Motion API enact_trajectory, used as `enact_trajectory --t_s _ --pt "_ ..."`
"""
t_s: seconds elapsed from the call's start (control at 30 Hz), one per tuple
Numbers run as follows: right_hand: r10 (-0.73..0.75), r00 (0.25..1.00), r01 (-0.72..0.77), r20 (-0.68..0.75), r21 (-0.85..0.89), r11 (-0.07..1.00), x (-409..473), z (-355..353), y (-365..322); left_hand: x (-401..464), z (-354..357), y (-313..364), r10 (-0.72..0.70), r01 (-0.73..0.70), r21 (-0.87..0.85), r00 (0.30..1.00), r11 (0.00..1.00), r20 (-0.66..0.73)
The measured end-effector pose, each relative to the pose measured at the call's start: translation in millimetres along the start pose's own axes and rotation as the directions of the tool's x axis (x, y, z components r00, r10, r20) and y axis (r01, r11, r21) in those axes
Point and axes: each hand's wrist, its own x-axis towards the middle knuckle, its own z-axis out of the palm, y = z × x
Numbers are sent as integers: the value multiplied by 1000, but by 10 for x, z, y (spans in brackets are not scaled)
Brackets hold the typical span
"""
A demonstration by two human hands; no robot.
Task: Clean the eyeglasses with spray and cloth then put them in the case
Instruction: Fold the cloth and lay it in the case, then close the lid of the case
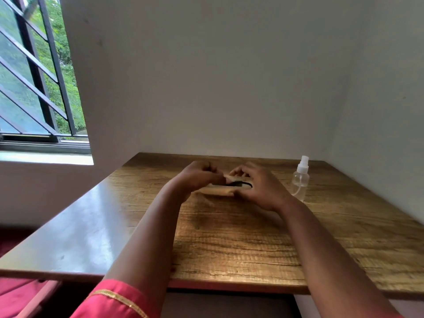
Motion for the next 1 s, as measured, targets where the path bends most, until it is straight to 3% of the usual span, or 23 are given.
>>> enact_trajectory --t_s 0.07,0.2,0.5,0.7,0.87,0.93,1.0 --pt "8 1000 -8 -6 12 1000 7 20 15 23 31 -49 75 -78 89 996 993 39" --pt "15 999 -14 -37 15 1000 16 47 37 94 56 -128 184 -165 269 982 949 -48" --pt "-7 997 0 -72 -107 994 33 80 -41 113 46 -148 240 -217 282 970 934 -49" --pt "10 996 -16 -88 -73 997 -43 72 -50 105 61 -162 175 -177 175 984 969 24" --pt "-12 1000 12 -18 -22 1000 -48 38 19 109 98 -160 206 -209 214 978 954 38" --pt "-58 990 56 -129 -25 998 -36 10 15 107 90 -157 212 -217 228 976 949 45" --pt "-91 936 61 -340 -98 993 -16 -21 4 107 71 -163 202 -214 223 977 951 74"
